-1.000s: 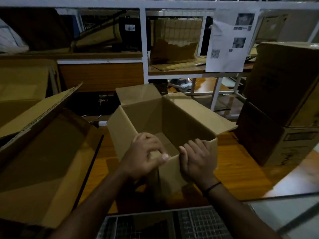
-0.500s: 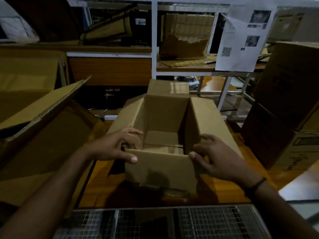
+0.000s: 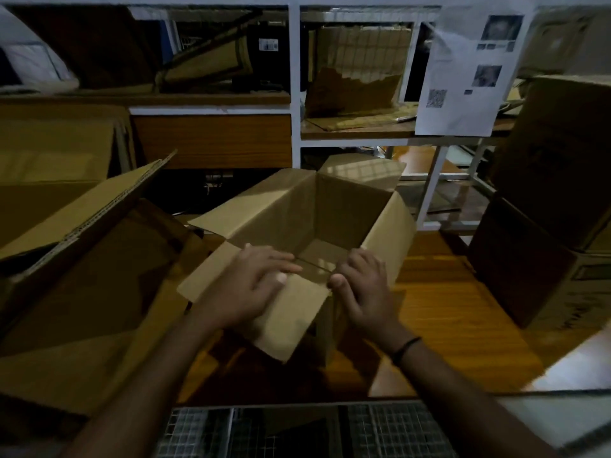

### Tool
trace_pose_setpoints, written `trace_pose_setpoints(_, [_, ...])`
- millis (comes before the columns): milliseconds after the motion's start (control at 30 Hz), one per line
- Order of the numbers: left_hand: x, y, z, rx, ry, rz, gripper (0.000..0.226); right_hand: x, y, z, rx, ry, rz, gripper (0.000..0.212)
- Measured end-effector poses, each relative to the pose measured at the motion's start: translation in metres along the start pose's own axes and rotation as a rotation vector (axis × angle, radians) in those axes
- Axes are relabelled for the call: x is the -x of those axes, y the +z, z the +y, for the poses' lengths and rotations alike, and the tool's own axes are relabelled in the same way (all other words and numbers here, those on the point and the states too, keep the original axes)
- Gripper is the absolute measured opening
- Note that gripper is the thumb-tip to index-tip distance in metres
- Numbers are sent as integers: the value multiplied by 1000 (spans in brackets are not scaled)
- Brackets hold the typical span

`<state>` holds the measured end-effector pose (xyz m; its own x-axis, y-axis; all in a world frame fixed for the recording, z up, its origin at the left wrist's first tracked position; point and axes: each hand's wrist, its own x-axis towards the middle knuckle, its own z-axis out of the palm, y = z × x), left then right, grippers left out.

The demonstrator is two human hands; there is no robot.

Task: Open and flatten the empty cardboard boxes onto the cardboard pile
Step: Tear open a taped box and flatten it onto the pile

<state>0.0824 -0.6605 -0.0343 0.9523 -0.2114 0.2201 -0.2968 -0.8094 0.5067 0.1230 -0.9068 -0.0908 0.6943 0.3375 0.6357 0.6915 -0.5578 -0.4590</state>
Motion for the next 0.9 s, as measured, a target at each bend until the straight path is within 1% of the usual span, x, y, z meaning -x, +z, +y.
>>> trace_pose_setpoints(33, [6, 18, 17, -40, 26, -3, 40, 6, 16, -8, 12, 5, 96, 51])
trace_pose_setpoints(67, [10, 34, 31, -105, 46, -10, 55, 10, 29, -12, 25, 17, 150, 48])
trace_pose_setpoints(100, [13, 46, 39, -161, 48, 5, 63, 10, 38, -16, 29, 30, 175, 44])
trace_pose_setpoints(133, [14, 54, 40, -171, 54, 52, 64, 8, 41, -18, 10, 41, 181, 44])
trace_pose_setpoints(167, [12, 58, 38, -146, 60, 95, 61, 6, 39, -20, -18, 39, 171, 49])
trace_pose_setpoints(233, [4, 54, 25, -84, 71, 137, 57, 2, 26, -16, -42, -24, 73, 61])
trace_pose_setpoints(267, [0, 51, 19, -70, 78, 138, 59, -1, 16, -13, -34, -81, -20, 60])
trace_pose_setpoints(367, [-9, 46, 17, -59, 96, 134, 63, -13, -9, 1, 66, -259, -278, 40])
trace_pose_setpoints(433, [-10, 46, 21, -50, 119, 148, 64, -22, -17, 6, 95, -320, -354, 36])
trace_pose_setpoints(467, [-10, 47, 20, -48, 122, 155, 65, -25, -19, 8, 69, -304, -360, 36])
trace_pose_setpoints(533, [-8, 46, 20, -56, 112, 160, 66, -32, -24, 15, 2, -219, -328, 40])
trace_pose_setpoints(600, [-4, 45, 17, -70, 116, 151, 67, -39, -31, 32, 71, -174, -308, 39])
trace_pose_setpoints(667, [1, 44, 15, -75, 146, 139, 68, -43, -38, 49, 159, -158, -274, 41])
trace_pose_setpoints(733, [8, 45, 13, -42, 177, 151, 65, -42, -43, 59, 184, -136, -212, 43])
trace_pose_setpoints(833, [18, 46, 8, 4, 200, 195, 63, -31, -41, 57, 243, -170, -158, 46])
trace_pose_setpoints(900, [19, 41, -5, 6, 235, 189, 61, -19, -35, 50, 284, -162, -93, 49])
